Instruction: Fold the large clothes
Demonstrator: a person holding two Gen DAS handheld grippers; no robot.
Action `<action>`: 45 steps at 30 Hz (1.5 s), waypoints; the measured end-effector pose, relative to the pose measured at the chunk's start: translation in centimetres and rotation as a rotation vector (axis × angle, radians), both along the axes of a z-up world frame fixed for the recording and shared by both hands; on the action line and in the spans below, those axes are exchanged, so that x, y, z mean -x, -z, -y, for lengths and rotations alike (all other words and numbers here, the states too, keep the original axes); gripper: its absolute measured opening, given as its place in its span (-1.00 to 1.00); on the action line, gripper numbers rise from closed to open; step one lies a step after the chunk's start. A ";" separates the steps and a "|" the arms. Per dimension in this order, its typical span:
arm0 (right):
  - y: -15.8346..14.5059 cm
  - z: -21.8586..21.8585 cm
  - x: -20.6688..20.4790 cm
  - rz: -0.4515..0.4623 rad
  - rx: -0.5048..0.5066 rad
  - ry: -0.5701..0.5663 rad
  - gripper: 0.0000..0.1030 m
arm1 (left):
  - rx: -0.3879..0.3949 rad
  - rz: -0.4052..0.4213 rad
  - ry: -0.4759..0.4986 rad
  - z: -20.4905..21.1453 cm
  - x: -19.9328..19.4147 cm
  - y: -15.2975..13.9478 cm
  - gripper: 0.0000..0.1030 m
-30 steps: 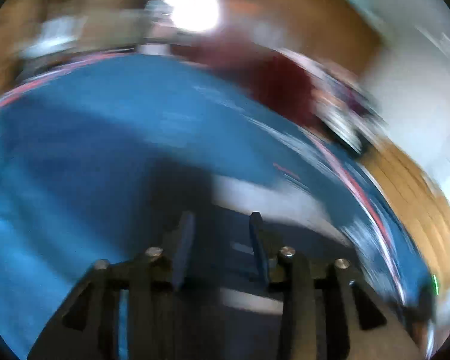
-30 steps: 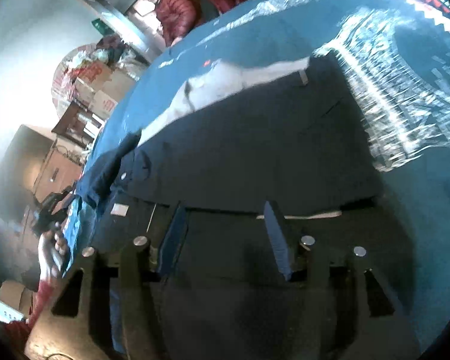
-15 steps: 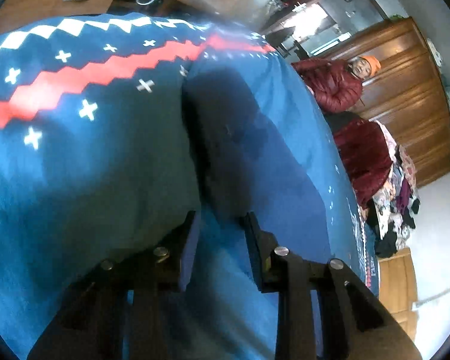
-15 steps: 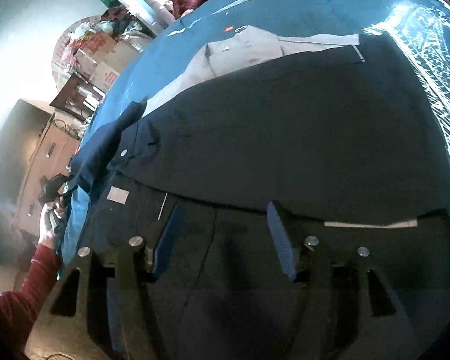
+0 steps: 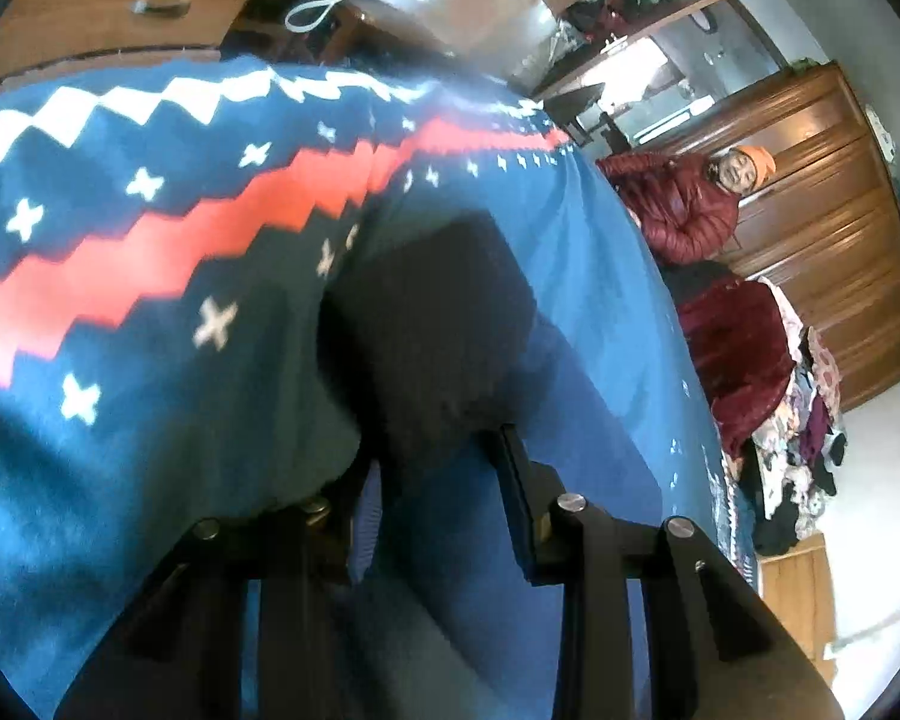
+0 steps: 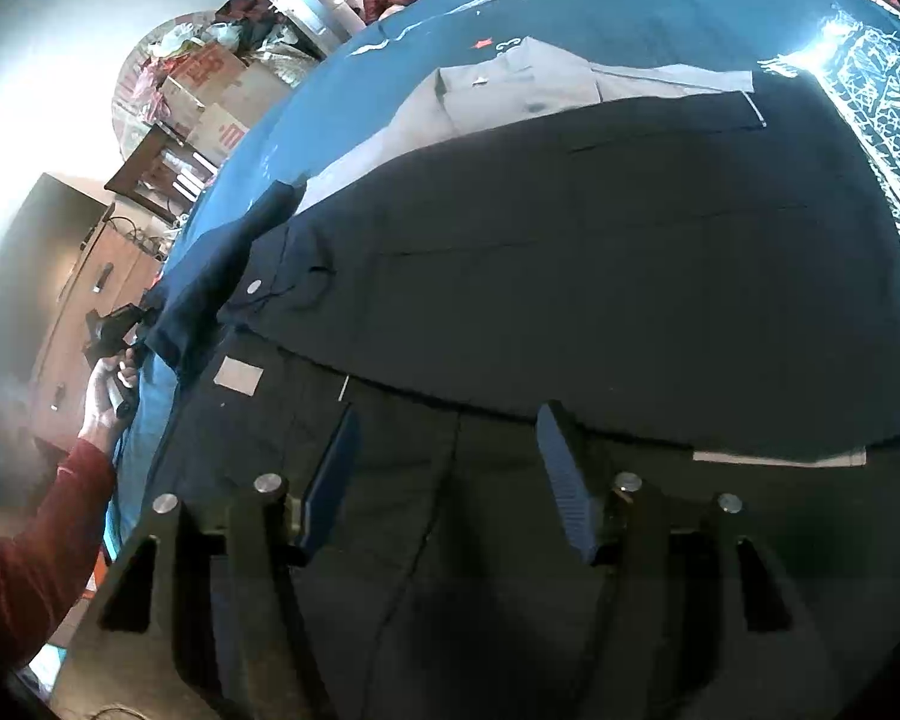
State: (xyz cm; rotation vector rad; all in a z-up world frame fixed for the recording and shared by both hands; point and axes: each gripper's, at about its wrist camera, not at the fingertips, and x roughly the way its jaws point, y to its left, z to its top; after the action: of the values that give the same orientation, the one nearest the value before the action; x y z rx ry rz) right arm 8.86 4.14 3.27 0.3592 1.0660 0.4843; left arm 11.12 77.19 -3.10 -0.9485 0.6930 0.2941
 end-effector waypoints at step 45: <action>-3.4 7.8 -7.7 0.050 -0.221 0.136 -1.00 | 0.025 0.242 0.356 27.4 8.2 -0.4 -0.03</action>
State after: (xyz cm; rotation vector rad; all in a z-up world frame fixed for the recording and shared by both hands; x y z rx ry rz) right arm 16.53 -3.62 6.70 0.6085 0.9347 0.4877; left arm 2.88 49.84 -2.70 -0.8492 0.6291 -0.1421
